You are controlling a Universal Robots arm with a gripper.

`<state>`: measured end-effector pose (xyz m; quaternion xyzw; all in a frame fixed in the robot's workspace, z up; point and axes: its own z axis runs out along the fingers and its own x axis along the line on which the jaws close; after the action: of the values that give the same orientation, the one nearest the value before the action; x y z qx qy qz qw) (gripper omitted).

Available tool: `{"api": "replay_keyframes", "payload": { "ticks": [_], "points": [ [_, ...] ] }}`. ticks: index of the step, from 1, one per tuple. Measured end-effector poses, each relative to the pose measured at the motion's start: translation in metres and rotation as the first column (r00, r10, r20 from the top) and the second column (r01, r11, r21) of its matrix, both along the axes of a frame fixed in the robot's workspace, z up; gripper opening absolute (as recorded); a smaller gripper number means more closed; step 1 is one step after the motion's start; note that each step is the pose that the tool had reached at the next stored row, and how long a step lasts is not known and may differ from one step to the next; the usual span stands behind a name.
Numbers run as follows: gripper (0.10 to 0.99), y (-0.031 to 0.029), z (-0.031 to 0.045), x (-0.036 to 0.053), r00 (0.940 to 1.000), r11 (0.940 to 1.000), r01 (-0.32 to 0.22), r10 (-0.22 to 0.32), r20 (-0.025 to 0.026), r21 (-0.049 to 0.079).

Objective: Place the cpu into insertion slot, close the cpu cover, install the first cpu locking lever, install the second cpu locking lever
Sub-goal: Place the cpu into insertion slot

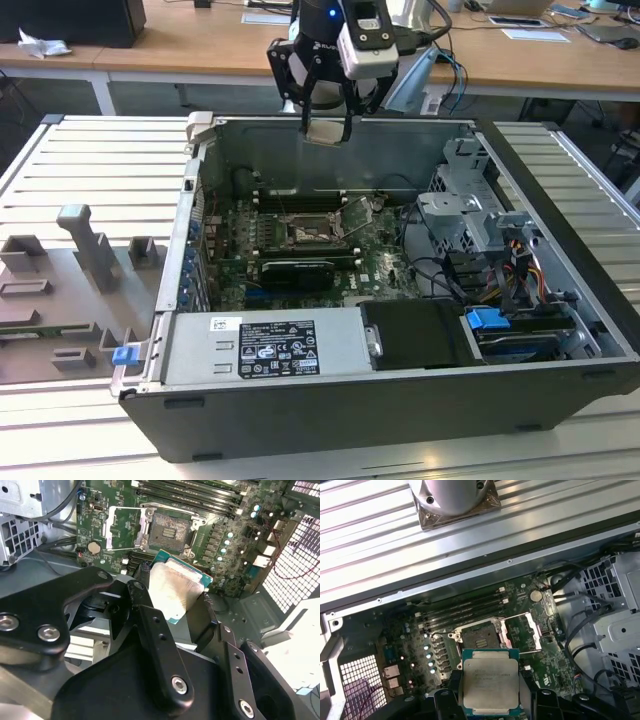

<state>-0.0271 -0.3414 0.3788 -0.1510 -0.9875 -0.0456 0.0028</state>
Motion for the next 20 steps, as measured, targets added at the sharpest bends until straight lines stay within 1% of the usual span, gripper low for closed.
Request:
{"api": "replay_keyframes", "payload": {
  "ticks": [20],
  "points": [
    [0.537, 0.0, 0.0, 0.0, 0.998, 0.998, 0.063, -0.063, -0.0001, 0.0]
  ]
}}
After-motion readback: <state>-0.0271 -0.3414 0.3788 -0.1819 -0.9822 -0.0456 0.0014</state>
